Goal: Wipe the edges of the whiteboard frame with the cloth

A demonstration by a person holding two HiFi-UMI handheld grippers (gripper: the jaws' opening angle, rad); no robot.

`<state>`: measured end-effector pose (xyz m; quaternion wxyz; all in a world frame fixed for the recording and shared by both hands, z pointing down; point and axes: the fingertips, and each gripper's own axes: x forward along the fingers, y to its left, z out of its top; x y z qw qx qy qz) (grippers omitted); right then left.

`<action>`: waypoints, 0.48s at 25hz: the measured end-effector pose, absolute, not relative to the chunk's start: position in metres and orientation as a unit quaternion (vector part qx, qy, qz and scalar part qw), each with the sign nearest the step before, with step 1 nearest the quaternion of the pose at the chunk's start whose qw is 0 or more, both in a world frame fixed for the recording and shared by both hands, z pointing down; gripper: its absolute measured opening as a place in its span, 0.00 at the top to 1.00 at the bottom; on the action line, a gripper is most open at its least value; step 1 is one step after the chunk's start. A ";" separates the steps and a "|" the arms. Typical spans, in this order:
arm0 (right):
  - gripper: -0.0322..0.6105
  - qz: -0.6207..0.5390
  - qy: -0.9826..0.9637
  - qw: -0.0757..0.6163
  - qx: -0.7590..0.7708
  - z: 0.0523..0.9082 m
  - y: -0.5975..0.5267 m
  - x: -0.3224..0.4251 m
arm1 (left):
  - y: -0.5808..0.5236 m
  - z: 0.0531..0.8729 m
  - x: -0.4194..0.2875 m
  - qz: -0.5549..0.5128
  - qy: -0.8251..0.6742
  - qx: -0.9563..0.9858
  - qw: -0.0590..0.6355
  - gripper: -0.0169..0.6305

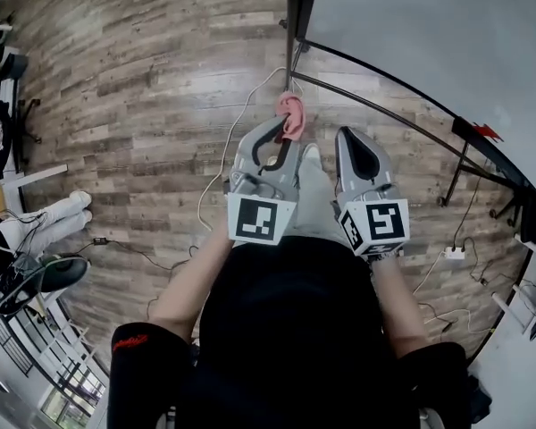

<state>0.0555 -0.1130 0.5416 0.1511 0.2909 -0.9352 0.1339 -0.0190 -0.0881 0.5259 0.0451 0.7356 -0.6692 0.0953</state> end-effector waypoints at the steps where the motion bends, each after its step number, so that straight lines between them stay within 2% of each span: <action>1: 0.95 0.129 -0.936 0.147 0.292 0.535 -0.110 0.055 | -0.085 0.517 -0.020 0.090 -0.671 0.735 0.041 0.91; 12: 0.95 0.043 -0.955 0.104 0.273 0.464 -0.077 0.026 | -0.057 0.454 -0.032 0.037 -0.681 0.730 0.042 0.91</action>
